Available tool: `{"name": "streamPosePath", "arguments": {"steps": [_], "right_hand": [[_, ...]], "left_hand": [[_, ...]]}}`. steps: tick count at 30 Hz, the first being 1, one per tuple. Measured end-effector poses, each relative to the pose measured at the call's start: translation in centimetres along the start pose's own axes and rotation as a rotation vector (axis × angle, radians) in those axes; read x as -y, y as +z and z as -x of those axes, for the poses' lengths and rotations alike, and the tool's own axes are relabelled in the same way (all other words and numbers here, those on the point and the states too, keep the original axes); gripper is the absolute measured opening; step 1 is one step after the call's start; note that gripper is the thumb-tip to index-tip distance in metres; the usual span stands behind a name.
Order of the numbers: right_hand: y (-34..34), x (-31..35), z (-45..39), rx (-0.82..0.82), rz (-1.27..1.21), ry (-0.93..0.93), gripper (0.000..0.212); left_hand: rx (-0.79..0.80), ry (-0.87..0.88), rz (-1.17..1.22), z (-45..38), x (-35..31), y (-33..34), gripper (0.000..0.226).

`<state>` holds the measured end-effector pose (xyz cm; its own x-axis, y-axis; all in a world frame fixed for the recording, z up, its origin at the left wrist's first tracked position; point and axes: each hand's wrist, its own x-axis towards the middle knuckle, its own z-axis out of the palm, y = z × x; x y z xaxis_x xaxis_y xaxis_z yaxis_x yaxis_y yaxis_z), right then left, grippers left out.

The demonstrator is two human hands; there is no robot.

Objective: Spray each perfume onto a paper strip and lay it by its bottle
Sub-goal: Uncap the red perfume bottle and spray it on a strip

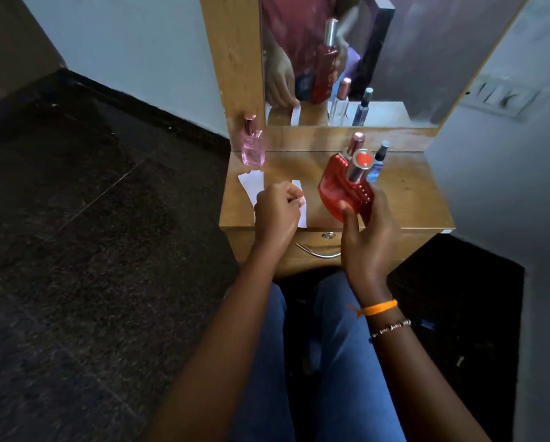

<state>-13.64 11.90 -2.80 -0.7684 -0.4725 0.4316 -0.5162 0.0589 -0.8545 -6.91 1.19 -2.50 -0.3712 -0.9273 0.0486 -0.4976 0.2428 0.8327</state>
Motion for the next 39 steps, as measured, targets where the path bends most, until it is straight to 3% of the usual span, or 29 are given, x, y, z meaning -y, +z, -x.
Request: {"name": "streamPosePath", "arguments": {"steps": [4, 6, 8, 11, 14, 17, 22, 24, 26, 28, 30, 31, 33, 35, 39], "right_hand": [[-1.1, -1.2, 0.2, 0.105, -0.035, 0.041, 0.037], [-1.4, -1.4, 0.1, 0.183, -0.028, 0.047, 0.038], [-1.5, -1.3, -0.1, 0.244, -0.023, 0.027, 0.039], [-2.1, -0.6, -0.6, 0.31, -0.085, 0.006, 0.039], [-3.0, 0.2, -1.2, 0.409, -0.228, 0.059, 0.044], [-3.2, 2.0, -1.7, 0.26, -0.397, 0.168, 0.047], [-2.0, 6.0, -3.9, 0.001, -0.649, 0.3, 0.011], [-1.7, 6.6, -4.8, -0.08, -0.678, 0.4, 0.016], [-2.2, 6.9, -5.4, 0.005, -0.729, 0.488, 0.025], [-3.2, 6.7, -6.2, 0.262, -0.883, 0.593, 0.034], [-4.4, 6.1, -7.1, 0.533, -1.131, 0.63, 0.029], [-4.8, 5.6, -7.5, 0.583, -1.223, 0.608, 0.021], [-5.2, 4.1, -8.2, 0.52, -1.286, 0.598, 0.009], [-5.5, 2.1, -8.5, 0.373, -1.141, 0.578, 0.027], [-5.2, -2.4, -7.5, 0.171, -0.294, 0.286, 0.04]], "left_hand": [[-0.042, 0.106, -0.148, -0.1, 0.1, 1.2, 0.013], [-0.09, 0.169, -0.069, 0.2, -0.5, 0.9, 0.015], [0.012, 0.19, 0.164, 0.9, -1.4, 0.3, 0.021], [0.352, 0.176, 0.53, 2.1, -2.7, -1.0, 0.015], [0.367, 0.217, 0.572, 2.5, -2.9, -1.4, 0.016], [0.231, 0.269, 0.474, 3.1, -3.7, -1.0, 0.026], [0.095, 0.492, 0.126, 4.4, -3.5, -0.3, 0.044], [0.11, 0.506, 0.145, 4.9, -3.4, -0.4, 0.046], [0.17, 0.482, 0.208, 5.2, -3.5, -0.8, 0.046], [0.303, 0.376, 0.342, 5.1, -3.3, -1.3, 0.04], [0.468, 0.24, 0.509, 5.4, -3.0, -1.7, 0.029], [0.51, 0.196, 0.557, 5.6, -2.7, -1.6, 0.027], [0.483, 0.144, 0.586, 5.9, -2.5, -1.3, 0.029], [0.411, 0.119, 0.598, 5.8, -2.5, -1.2, 0.032], [0.361, 0.116, 0.538, 5.2, -2.4, -1.2, 0.032]]}}
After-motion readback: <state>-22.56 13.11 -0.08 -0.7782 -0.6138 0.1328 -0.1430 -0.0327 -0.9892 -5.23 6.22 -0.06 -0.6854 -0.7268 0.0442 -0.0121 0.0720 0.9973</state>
